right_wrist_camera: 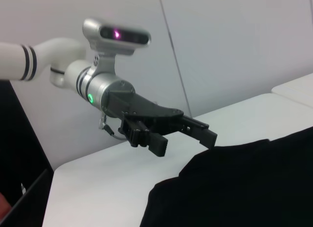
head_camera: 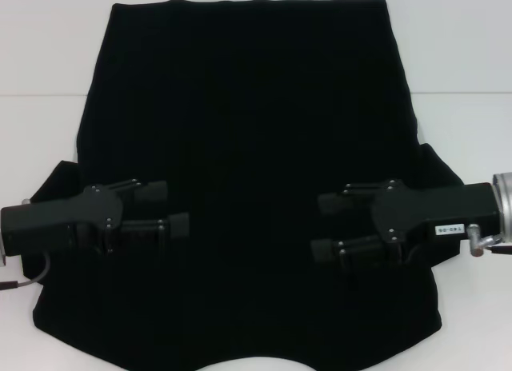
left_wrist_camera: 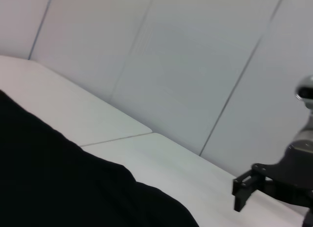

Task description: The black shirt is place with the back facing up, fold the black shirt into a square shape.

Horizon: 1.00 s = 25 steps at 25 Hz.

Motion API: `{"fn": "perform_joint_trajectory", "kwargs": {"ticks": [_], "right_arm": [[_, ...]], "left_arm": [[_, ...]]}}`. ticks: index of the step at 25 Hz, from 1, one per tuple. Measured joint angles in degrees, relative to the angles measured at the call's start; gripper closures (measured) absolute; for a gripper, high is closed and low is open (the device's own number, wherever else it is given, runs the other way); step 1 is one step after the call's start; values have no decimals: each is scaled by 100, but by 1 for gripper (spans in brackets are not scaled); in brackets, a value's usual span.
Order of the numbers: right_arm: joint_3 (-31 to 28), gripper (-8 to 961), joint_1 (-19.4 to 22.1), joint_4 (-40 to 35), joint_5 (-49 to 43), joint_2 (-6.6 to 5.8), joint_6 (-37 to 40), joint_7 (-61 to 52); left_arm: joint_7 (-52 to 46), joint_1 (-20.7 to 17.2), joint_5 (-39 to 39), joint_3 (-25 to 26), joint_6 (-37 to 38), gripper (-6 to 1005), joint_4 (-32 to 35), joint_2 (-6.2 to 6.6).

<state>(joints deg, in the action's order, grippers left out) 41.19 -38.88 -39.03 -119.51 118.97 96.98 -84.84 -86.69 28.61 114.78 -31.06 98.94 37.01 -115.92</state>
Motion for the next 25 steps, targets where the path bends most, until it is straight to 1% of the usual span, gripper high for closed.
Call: {"fn": "perform_joint_trajectory", "kwargs": {"ticks": [5,17,20,22,25], "right_arm": [[17,87,-44,64,25,45,-105,1],[-40,88,-40,98,95,41,-132,-32],[-86,88,-40,98,96,36,-141,-43],[-118,88,-40,101,98,36,-163,-51],[-129,87,-40,104,103,36,-195,-56]], "left_arm": [[389,-34,14,6,180,50,15,8],[338,-51,18,10,180,49,12,27],[-106,-61,19,73,-86,49,16,26],[-713,-68,103,134,-565,49,31,36],[-1301,-82,358,179,-1197,49,53,85]]}}
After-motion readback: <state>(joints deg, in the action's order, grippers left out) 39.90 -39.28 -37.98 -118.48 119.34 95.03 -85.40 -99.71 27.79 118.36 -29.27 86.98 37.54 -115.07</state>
